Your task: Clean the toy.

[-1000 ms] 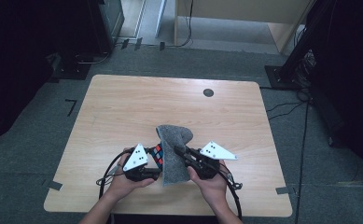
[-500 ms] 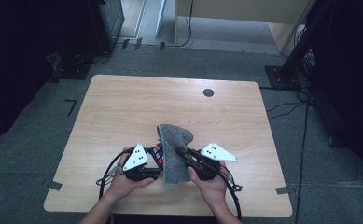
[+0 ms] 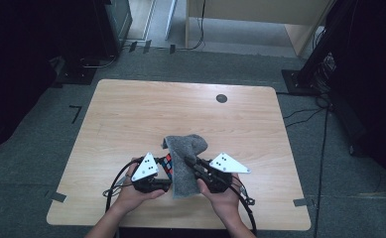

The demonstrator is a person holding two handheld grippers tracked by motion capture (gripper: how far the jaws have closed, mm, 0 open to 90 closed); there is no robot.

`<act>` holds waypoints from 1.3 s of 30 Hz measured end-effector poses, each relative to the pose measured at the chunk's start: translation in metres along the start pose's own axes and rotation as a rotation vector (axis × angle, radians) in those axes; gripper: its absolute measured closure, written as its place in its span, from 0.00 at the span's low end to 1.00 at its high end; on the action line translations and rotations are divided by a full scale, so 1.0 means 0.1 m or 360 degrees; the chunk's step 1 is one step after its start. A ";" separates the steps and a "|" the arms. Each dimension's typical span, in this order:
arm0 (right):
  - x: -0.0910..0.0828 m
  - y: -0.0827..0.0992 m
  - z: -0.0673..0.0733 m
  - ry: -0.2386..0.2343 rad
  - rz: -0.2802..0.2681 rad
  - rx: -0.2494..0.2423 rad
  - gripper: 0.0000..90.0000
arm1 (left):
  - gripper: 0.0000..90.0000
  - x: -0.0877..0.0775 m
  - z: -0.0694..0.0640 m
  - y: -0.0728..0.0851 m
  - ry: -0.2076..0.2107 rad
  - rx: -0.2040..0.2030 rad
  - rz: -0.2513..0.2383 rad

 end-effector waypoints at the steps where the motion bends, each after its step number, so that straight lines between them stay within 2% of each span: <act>1: 0.01 -0.02 0.05 -0.0034 -0.0012 -0.0014 0.90 | 0.38 0.02 -0.02 0.01 0.0000 0.0006 0.0010; 3: 0.02 -0.03 0.09 -0.0067 -0.0018 -0.0033 0.90 | 0.38 0.05 -0.07 0.03 -0.0002 0.0036 0.0031; 5: 0.03 -0.02 0.05 -0.0063 -0.0010 -0.0019 0.90 | 0.38 0.05 -0.07 0.03 -0.0012 0.0055 0.0033; 8: 0.02 0.05 -0.07 0.0027 0.0029 0.0016 0.90 | 0.38 0.00 -0.03 0.00 -0.0010 0.0035 0.0010; 10: 0.02 0.07 -0.10 0.0045 0.0037 0.0036 0.90 | 0.38 -0.01 -0.02 -0.01 0.0004 -0.0002 -0.0001; 12: 0.01 0.04 -0.08 0.0031 0.0022 0.0011 0.89 | 0.38 0.01 -0.05 0.01 0.0015 -0.0012 0.0005; 14: 0.02 0.00 -0.02 -0.0032 -0.0006 0.0001 0.89 | 0.38 0.03 -0.09 0.01 0.0018 0.0015 0.0010; 17: 0.02 -0.01 -0.02 -0.0043 -0.0013 -0.0013 0.89 | 0.38 0.02 -0.08 0.00 0.0012 0.0023 0.0008; 22: 0.02 0.06 -0.14 -0.0009 0.0007 0.0051 0.89 | 0.38 -0.01 -0.01 -0.02 0.0007 -0.0017 -0.0007; 24: 0.03 0.06 -0.11 -0.0005 0.0004 0.0036 0.89 | 0.38 0.01 -0.02 0.00 0.0008 -0.0020 0.0004; 27: 0.04 0.03 -0.04 -0.0049 -0.0018 0.0009 0.88 | 0.38 0.04 -0.06 0.02 0.0002 0.0008 0.0020; 28: 0.04 0.03 -0.05 -0.0038 -0.0016 -0.0009 0.87 | 0.38 0.04 -0.07 0.02 -0.0001 0.0013 0.0018; 31: 0.04 0.07 -0.12 0.0005 -0.0010 0.0038 0.87 | 0.38 0.00 -0.05 -0.01 -0.0006 0.0027 -0.0003; 34: 0.02 0.12 -0.20 0.0045 0.0024 0.0063 0.88 | 0.38 -0.04 0.00 -0.03 -0.0002 0.0009 -0.0022; 36: 0.01 0.09 -0.18 0.0029 0.0006 0.0079 0.89 | 0.38 -0.05 0.01 -0.04 0.0001 -0.0010 -0.0033; 39: 0.01 0.02 -0.07 -0.0028 -0.0027 0.0036 0.89 | 0.38 -0.02 -0.01 -0.02 0.0003 -0.0001 -0.0019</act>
Point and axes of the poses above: each handheld gripper's, and its own axes: x roughly forward along the jaws, y roughly out of its underside, z roughly to its left, the point moved 7 cm from there along x, roughly forward along the jaws, and after that the axes turned 15 degrees about -x, right-handed, at the moved point
